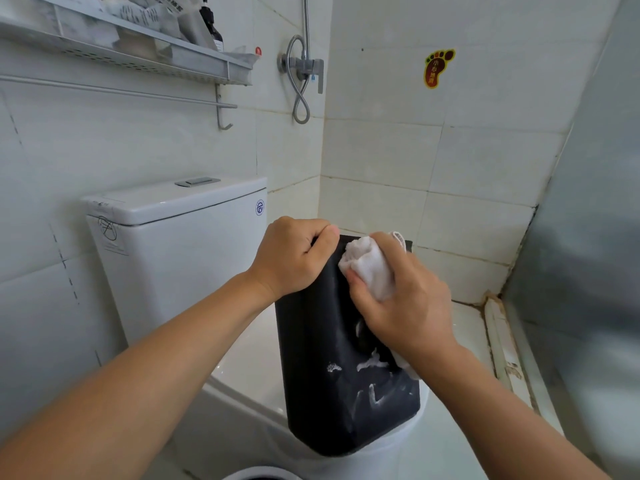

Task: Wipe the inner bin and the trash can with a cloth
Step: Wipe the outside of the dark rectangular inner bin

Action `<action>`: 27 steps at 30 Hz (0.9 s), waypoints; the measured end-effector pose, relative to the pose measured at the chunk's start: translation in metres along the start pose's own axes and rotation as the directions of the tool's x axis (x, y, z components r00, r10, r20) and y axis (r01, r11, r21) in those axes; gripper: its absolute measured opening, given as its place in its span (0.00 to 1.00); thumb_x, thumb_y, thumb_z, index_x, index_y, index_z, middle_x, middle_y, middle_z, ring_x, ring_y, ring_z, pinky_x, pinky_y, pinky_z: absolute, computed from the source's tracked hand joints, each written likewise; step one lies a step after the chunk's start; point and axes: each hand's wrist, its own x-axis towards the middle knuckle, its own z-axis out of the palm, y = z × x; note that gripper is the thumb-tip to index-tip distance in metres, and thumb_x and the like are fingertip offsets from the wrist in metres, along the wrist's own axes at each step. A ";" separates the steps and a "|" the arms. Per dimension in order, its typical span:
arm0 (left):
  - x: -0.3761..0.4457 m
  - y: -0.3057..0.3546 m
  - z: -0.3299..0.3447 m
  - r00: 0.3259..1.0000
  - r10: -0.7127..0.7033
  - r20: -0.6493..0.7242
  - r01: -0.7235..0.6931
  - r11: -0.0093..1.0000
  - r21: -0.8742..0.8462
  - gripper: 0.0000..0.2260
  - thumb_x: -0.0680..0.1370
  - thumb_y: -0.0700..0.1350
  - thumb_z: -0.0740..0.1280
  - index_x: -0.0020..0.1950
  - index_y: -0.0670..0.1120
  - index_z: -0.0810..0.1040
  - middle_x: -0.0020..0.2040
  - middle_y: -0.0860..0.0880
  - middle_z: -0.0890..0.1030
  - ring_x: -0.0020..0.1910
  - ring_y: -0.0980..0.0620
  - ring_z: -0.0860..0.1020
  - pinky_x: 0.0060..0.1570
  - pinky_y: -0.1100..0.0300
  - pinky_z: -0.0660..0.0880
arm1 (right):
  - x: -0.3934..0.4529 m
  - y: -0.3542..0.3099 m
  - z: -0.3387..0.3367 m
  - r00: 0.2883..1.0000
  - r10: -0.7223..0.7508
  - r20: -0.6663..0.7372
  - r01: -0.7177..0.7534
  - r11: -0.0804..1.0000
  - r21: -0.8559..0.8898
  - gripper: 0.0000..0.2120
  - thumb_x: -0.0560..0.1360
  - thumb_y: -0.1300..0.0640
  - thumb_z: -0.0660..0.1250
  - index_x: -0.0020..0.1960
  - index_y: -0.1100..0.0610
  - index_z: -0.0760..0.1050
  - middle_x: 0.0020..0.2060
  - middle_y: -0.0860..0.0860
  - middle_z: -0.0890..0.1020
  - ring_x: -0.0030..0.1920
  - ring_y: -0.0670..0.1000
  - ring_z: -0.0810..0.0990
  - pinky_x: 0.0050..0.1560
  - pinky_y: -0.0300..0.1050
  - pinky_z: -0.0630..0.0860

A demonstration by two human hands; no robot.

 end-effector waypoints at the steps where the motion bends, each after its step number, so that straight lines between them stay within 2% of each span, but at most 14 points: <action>1: 0.000 -0.002 0.000 1.000 -0.012 0.001 0.012 1.000 0.005 0.20 0.81 0.52 0.59 0.30 0.55 0.57 0.25 0.52 0.60 0.27 0.51 0.60 0.28 0.58 0.58 | -0.004 0.001 -0.002 0.998 -0.045 0.033 0.045 0.999 0.009 0.21 0.75 0.35 0.65 0.63 0.44 0.73 0.41 0.44 0.80 0.38 0.53 0.79 0.35 0.52 0.78; 4: -0.002 -0.008 -0.004 0.999 -0.032 0.002 0.032 0.999 -0.018 0.20 0.81 0.52 0.58 0.30 0.56 0.57 0.25 0.53 0.59 0.26 0.53 0.59 0.29 0.59 0.58 | -0.017 0.001 -0.005 0.968 -0.201 0.153 0.196 0.979 0.052 0.20 0.74 0.37 0.68 0.63 0.43 0.74 0.42 0.44 0.80 0.38 0.53 0.79 0.35 0.53 0.78; 7: -0.007 -0.012 -0.008 1.000 0.004 -0.002 -0.004 0.999 -0.045 0.20 0.82 0.50 0.58 0.31 0.57 0.56 0.25 0.54 0.58 0.26 0.54 0.59 0.29 0.62 0.56 | -0.012 -0.002 -0.005 0.966 -0.223 0.129 0.229 0.973 -0.032 0.20 0.73 0.36 0.67 0.62 0.43 0.73 0.41 0.44 0.80 0.37 0.54 0.79 0.32 0.51 0.78; 12: -0.008 -0.004 -0.002 0.998 0.060 -0.015 -0.060 0.998 -0.035 0.20 0.83 0.48 0.57 0.33 0.59 0.57 0.25 0.55 0.58 0.26 0.54 0.59 0.29 0.61 0.57 | 0.015 0.000 -0.007 1.000 0.019 0.010 -0.018 0.998 -0.052 0.21 0.74 0.32 0.62 0.61 0.42 0.71 0.39 0.45 0.80 0.37 0.55 0.80 0.36 0.53 0.78; 14: -0.008 -0.001 -0.001 0.997 0.061 -0.036 -0.062 0.998 -0.019 0.20 0.83 0.48 0.57 0.33 0.59 0.56 0.25 0.56 0.58 0.26 0.54 0.59 0.29 0.60 0.57 | 0.010 -0.005 -0.007 1.000 0.015 -0.001 -0.015 1.000 -0.010 0.21 0.74 0.32 0.62 0.61 0.42 0.71 0.39 0.44 0.80 0.37 0.53 0.80 0.36 0.52 0.78; 17: -0.009 -0.001 -0.001 0.997 0.065 -0.037 -0.066 0.998 -0.012 0.19 0.83 0.49 0.55 0.33 0.58 0.56 0.25 0.56 0.58 0.26 0.51 0.59 0.28 0.57 0.58 | 0.001 -0.012 -0.006 0.997 -0.065 0.034 0.064 0.998 0.019 0.19 0.74 0.32 0.64 0.58 0.43 0.74 0.40 0.44 0.80 0.39 0.51 0.79 0.36 0.52 0.78; 20: -0.011 -0.001 -0.001 0.997 0.058 -0.048 -0.060 0.997 -0.044 0.19 0.84 0.49 0.54 0.33 0.58 0.56 0.25 0.56 0.57 0.26 0.53 0.58 0.27 0.55 0.57 | 0.006 -0.007 -0.008 0.998 -0.058 0.020 0.059 0.998 -0.001 0.19 0.74 0.32 0.65 0.59 0.42 0.74 0.39 0.44 0.80 0.38 0.51 0.80 0.36 0.51 0.78; 25: -0.014 -0.008 -0.002 0.997 -0.019 -0.076 0.011 0.994 -0.110 0.21 0.83 0.50 0.56 0.31 0.59 0.56 0.24 0.55 0.58 0.25 0.54 0.58 0.29 0.59 0.56 | 0.014 0.031 -0.009 0.977 0.207 0.059 -0.202 0.976 -0.079 0.19 0.75 0.31 0.65 0.60 0.40 0.69 0.40 0.42 0.81 0.43 0.54 0.82 0.43 0.50 0.77; 27: -0.013 -0.006 0.000 0.996 -0.018 -0.085 0.011 0.996 -0.084 0.21 0.83 0.50 0.56 0.31 0.58 0.56 0.24 0.54 0.57 0.25 0.53 0.58 0.29 0.60 0.56 | 0.014 0.029 -0.010 0.973 0.223 0.058 -0.218 0.973 -0.080 0.19 0.75 0.32 0.65 0.59 0.41 0.69 0.39 0.43 0.81 0.43 0.55 0.82 0.42 0.49 0.76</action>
